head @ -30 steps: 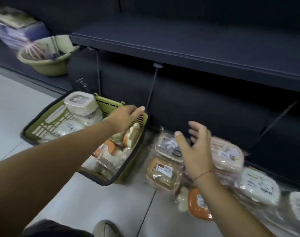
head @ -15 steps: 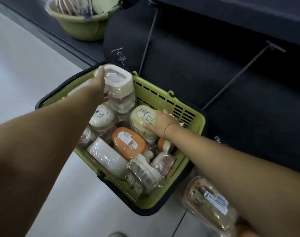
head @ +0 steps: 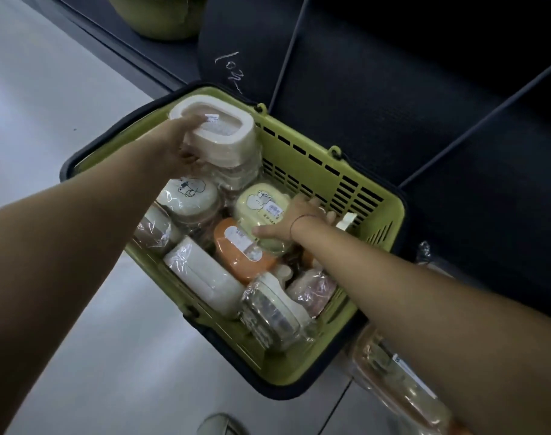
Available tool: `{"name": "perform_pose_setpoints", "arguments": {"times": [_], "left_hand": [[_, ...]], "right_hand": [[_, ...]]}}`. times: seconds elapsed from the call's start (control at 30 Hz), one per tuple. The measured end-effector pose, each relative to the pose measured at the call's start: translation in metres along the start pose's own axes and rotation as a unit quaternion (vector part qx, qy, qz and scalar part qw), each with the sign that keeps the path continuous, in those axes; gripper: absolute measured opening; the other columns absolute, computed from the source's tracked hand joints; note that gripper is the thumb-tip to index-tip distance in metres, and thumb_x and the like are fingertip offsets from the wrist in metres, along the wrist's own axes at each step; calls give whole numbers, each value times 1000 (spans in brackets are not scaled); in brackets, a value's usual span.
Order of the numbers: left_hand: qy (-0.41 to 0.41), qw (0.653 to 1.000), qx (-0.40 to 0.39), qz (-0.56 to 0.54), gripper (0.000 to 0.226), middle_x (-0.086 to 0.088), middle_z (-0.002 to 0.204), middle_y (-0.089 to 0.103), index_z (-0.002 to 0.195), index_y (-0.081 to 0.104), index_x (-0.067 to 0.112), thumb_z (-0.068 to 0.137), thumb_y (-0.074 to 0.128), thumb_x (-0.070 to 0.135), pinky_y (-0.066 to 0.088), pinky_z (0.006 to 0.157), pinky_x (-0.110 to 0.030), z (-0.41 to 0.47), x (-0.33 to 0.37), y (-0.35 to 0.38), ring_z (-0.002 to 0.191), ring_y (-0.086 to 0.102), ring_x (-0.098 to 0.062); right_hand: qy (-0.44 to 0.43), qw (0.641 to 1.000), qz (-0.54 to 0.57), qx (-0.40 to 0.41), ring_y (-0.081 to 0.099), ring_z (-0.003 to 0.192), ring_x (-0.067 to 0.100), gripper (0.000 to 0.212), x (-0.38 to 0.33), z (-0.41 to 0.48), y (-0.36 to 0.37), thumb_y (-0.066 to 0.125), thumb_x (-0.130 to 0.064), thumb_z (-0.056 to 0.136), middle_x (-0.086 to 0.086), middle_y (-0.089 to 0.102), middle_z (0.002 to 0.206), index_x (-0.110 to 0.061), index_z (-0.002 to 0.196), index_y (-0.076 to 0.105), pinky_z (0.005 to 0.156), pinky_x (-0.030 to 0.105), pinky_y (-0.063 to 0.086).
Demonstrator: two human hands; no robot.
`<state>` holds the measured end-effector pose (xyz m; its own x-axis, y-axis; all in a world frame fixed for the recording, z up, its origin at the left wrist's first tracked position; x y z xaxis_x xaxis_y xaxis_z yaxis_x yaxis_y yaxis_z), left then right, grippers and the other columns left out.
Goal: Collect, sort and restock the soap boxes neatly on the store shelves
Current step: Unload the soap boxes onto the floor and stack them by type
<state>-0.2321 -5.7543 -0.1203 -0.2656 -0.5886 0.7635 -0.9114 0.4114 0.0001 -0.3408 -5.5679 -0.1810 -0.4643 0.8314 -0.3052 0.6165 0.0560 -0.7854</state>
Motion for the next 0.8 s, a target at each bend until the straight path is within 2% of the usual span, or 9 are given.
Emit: {"name": "perform_pose_setpoints", "arguments": {"times": [0.17, 0.27, 0.33, 0.43, 0.57, 0.63, 0.67, 0.73, 0.8], "left_hand": [[-9, 998, 11, -59, 61, -9, 103, 62, 133, 44, 7, 84, 73, 28, 51, 57, -32, -23, -2, -9, 86, 62, -22], [4, 997, -6, -83, 65, -10, 113, 59, 138, 41, 9, 84, 72, 29, 52, 58, -32, -51, 2, -7, 91, 61, -22], [18, 996, -18, -86, 61, -9, 116, 59, 137, 41, 11, 86, 70, 28, 52, 62, -32, -76, 4, -1, 96, 62, -22], [32, 995, -48, -83, 55, -8, 117, 58, 135, 44, 13, 88, 67, 27, 53, 65, -33, -121, 3, 13, 98, 61, -22], [44, 992, -110, -54, 46, -10, 125, 60, 132, 49, 15, 90, 64, 29, 56, 76, -34, -184, -6, 39, 102, 64, -23], [41, 989, -135, -31, 48, -11, 125, 63, 131, 50, 15, 89, 66, 29, 59, 82, -36, -216, -15, 55, 104, 66, -24], [40, 988, -149, -18, 48, -12, 123, 64, 130, 51, 16, 87, 68, 28, 60, 81, -37, -233, -20, 65, 103, 68, -25], [37, 983, -177, 11, 46, -12, 121, 65, 126, 52, 16, 84, 69, 26, 61, 76, -38, -261, -34, 84, 98, 70, -25], [37, 978, -202, 47, 41, -11, 120, 65, 122, 53, 17, 85, 68, 27, 61, 74, -37, -285, -47, 103, 98, 69, -24]], "right_hand": [[-35, 999, -2, 1, 34, 135, 35, 113, -6, -29, 5, 84, -58, 59, 17, 30, 147, -17, 143, 21, 112, 45, 20], [-64, 997, 19, 38, 36, 131, 36, 103, -4, -46, 8, 87, -49, 60, 15, 31, 142, -19, 138, 26, 108, 49, 32], [-89, 992, 82, 35, 42, 129, 32, 97, 0, -57, 4, 87, -39, 65, 14, 38, 141, -14, 140, 30, 104, 44, 42], [-112, 971, 210, 36, 51, 122, 25, 83, 20, -90, -25, 86, -33, 69, 7, 51, 132, -13, 135, 39, 95, 31, 44], [-137, 884, 438, 88, 59, 99, 14, 66, 90, -172, -90, 86, -20, 69, -4, 57, 113, -21, 123, 48, 76, 23, 52], [-133, 829, 536, 91, 66, 88, 15, 56, 144, -220, -108, 85, -13, 68, 4, 63, 110, -21, 115, 56, 62, 23, 55], [-124, 799, 581, 92, 69, 85, 17, 57, 174, -243, -112, 88, -17, 62, 9, 66, 110, -21, 112, 60, 61, 25, 56], [-85, 752, 647, 99, 71, 84, 21, 78, 235, -284, -109, 96, -34, 42, 12, 71, 107, -20, 112, 64, 62, 30, 57], [-27, 720, 686, 98, 72, 86, 23, 86, 292, -323, -93, 95, -35, 41, 12, 72, 107, -17, 119, 62, 60, 33, 58]]}}
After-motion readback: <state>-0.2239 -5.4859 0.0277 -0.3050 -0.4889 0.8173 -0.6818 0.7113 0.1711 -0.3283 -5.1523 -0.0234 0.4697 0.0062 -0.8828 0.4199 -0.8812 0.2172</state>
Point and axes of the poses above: each hand's wrist, its own z-axis towards the middle knuckle, its own y-axis out of the palm, x = y × z, the point moved 2 cm from there along z, towards the middle knuckle
